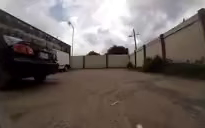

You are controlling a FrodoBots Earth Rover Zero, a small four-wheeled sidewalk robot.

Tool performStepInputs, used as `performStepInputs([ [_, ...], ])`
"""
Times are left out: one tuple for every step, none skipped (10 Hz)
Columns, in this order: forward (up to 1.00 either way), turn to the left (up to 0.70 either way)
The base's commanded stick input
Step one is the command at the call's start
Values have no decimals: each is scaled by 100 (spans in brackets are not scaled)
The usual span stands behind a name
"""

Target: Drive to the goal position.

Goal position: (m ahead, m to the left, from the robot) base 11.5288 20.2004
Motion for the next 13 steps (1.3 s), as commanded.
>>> performStepInputs([
  [30,0],
  [30,0],
  [30,0],
  [30,0],
  [30,0],
  [30,0],
  [30,0],
  [30,0],
  [30,0],
  [30,0],
  [30,0],
  [30,0],
  [30,0],
])
